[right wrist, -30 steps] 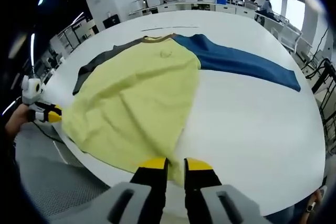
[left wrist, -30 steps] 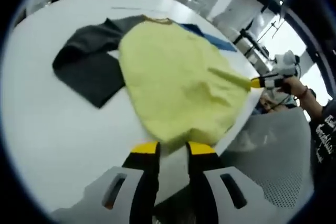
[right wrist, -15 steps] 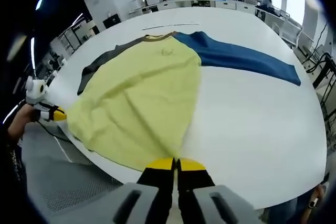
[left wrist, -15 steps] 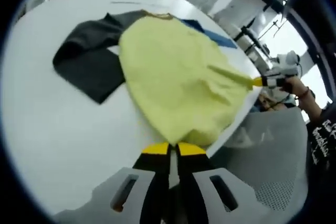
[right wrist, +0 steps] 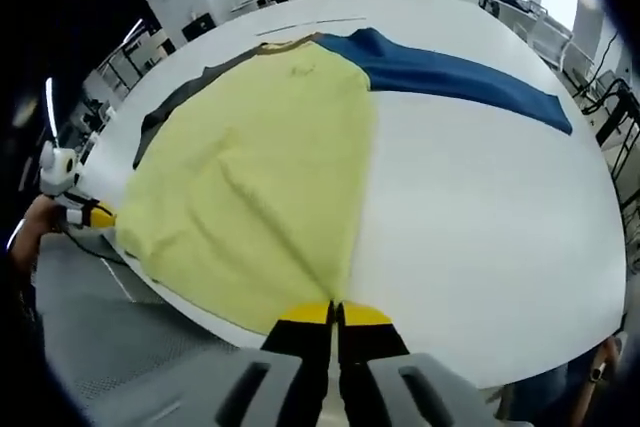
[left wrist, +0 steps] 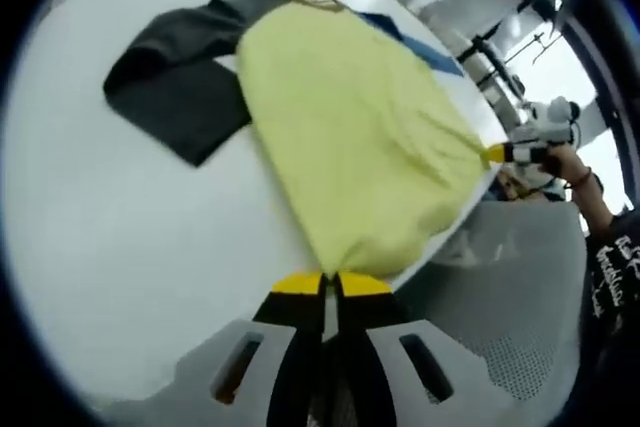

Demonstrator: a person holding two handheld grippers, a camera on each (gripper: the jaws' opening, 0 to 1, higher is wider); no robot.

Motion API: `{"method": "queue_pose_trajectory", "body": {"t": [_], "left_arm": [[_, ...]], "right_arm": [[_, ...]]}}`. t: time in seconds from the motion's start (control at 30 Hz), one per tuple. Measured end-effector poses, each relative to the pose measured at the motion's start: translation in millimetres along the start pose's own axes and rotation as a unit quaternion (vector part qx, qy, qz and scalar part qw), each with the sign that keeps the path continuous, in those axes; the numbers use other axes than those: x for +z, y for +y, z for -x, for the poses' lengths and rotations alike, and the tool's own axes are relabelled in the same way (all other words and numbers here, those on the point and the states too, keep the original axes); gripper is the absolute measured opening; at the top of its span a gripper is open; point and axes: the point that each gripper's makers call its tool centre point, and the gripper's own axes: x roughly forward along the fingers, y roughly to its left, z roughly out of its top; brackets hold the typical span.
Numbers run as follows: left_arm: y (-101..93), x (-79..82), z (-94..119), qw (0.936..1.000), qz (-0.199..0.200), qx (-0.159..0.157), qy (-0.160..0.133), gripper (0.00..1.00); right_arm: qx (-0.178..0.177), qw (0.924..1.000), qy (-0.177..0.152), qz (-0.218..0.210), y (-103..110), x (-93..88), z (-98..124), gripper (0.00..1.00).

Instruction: Fold the garment on the visible template until the final outline fits inside the template.

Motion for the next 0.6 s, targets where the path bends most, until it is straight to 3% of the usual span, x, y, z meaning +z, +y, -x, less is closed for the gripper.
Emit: {"method": "queue_pose_trajectory", "body": {"t": [0.1,0.23,0.37,0.6], "left_arm": [[-2.6,0.7,3.6,1.0,-0.002,-0.001,0.003,0.01],[-4.7,5.3,8.8,0.9998,-0.014,-0.005,-0.014,0.01],[-5.8,2.9,8.1,0.9996,-0.016,-0.012,-0.022,0.03],[-9.5,-7.5,-0.7,0.9997,-0.022,-0.01,-0.002,0.13]], "right_arm": [[0.001,1.0,-0.001,0.0,0.1,0.3,0.0,0.0],[0.012,0.9999,-0.002,-0.002,4.3,-1.0,-0.1,0.0],[0.02,0.9998,-0.001,0.001,9.7,-3.1,1.2,0.08],[-0.001,0.9999,0.007,0.015,6.4,-8.1,5.4,0.06]]}}
